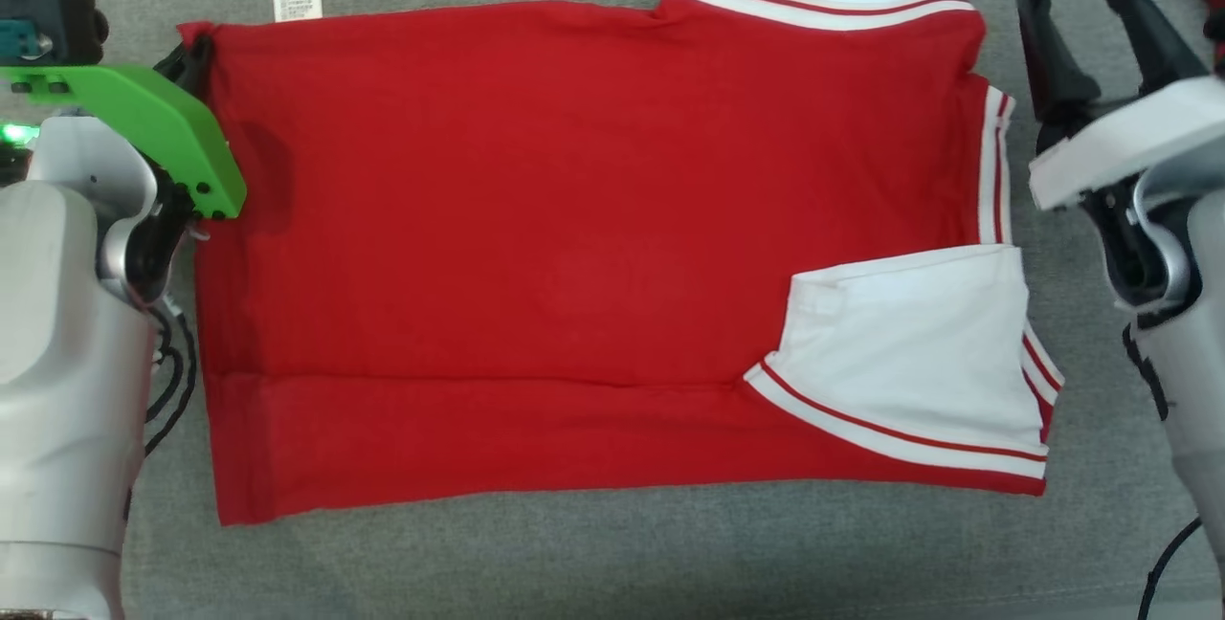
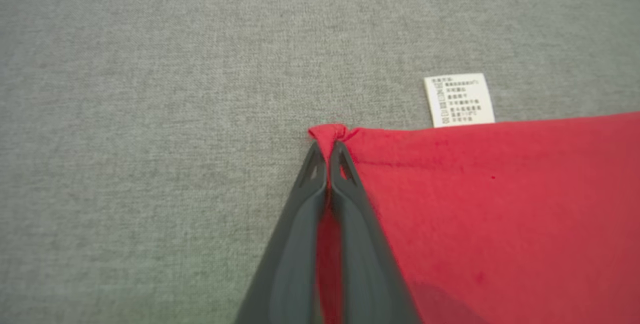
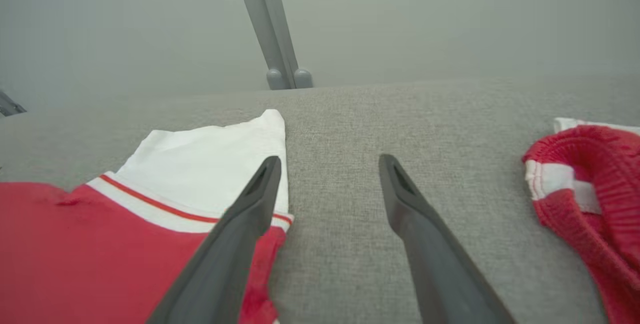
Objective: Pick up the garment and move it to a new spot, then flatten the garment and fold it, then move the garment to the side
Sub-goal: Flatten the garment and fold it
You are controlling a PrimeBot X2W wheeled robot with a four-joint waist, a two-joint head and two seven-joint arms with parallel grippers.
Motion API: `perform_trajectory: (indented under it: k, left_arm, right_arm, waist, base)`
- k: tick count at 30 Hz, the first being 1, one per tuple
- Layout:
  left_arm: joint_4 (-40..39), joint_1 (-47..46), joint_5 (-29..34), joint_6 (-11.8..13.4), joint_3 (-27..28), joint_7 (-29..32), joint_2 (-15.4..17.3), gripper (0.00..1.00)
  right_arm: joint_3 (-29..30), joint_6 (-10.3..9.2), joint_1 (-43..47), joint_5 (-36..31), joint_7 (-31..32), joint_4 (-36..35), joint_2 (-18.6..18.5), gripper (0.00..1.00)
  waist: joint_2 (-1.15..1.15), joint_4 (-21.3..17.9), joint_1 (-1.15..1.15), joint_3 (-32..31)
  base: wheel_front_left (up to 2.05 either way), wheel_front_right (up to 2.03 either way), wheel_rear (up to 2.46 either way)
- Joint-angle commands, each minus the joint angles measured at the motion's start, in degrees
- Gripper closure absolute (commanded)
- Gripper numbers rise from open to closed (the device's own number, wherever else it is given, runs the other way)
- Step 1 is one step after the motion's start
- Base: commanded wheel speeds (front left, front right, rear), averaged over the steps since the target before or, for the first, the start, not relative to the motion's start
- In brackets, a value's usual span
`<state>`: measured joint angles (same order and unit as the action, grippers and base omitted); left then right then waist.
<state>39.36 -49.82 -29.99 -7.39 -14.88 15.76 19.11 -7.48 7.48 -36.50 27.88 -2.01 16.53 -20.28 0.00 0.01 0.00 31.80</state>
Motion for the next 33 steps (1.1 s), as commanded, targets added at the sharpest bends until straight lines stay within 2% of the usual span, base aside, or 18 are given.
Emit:
perform_trajectory:
  k: [1,5,11,21,24,25,26,27,28,33]
  left_arm:
    - [0.99,-0.44,0.25,-0.18,-1.36,0.00,-1.76,1.00]
    - [1.59,-2.09,-0.23,-0.21,-3.70,-1.50,-3.86,1.00]
    - [3.11,-3.44,-1.40,-0.12,-6.80,-3.33,-4.96,1.00]
    - [5.75,-5.64,-4.19,-0.02,-10.39,-5.73,-5.29,1.00]
    - [6.34,-5.92,-4.88,-0.02,-11.38,-6.35,-5.26,1.00]
    - [6.53,-6.07,-5.20,-0.03,-11.70,-6.50,-5.27,1.00]
    - [6.67,-6.15,-5.50,-0.03,-11.99,-6.73,-5.30,1.00]
    - [6.80,-6.25,-5.87,-0.03,-12.30,-6.88,-5.27,1.00]
    - [6.93,-6.41,-6.20,-0.03,-12.52,-7.21,-5.24,1.00]
    - [7.19,-6.41,-7.61,-0.04,-13.42,-10.13,-5.20,1.00]
  right_arm:
    - [-0.93,0.02,-2.70,0.74,0.29,1.98,-0.77,0.00]
    - [-4.53,0.02,-9.84,2.52,1.91,7.93,-2.71,0.00]
    - [-10.36,0.02,-19.40,5.14,6.72,14.61,-5.12,0.00]
    - [-18.42,0.01,-28.46,10.50,18.19,21.26,-8.34,0.00]
    - [-20.82,0.02,-29.64,11.87,19.63,21.65,-9.30,0.00]
    - [-21.61,0.02,-30.09,12.55,19.99,21.79,-9.68,0.17]
    - [-22.27,0.01,-30.35,13.20,20.29,21.79,-9.84,0.51]
    - [-23.17,0.02,-30.67,13.76,20.58,21.81,-10.10,0.79]
    - [-23.62,0.02,-31.00,14.36,20.65,21.97,-10.36,1.00]
    - [-25.95,0.01,-31.54,16.36,16.29,20.56,-12.61,1.00]
  waist:
    - [0.00,3.47,0.00,2.90]
    - [0.00,6.03,0.00,4.70]
    - [0.00,7.82,0.00,5.67]
    - [0.00,9.29,0.00,5.82]
    - [0.00,9.56,0.00,5.78]
    - [0.00,9.68,0.00,5.79]
    - [0.00,9.75,0.00,5.80]
    - [0.00,9.79,0.00,5.79]
    - [0.00,9.82,0.00,5.77]
    - [0.00,9.87,0.00,4.81]
  base:
    - [0.00,0.00,0.00]
    - [0.00,0.00,0.00]
    - [0.00,0.00,0.00]
    - [0.00,0.00,0.00]
    - [0.00,0.00,0.00]
    - [0.00,0.00,0.00]
    - [0.00,0.00,0.00]
    - [0.00,0.00,0.00]
    - [0.00,0.00,0.00]
    - [0.00,0.00,0.00]
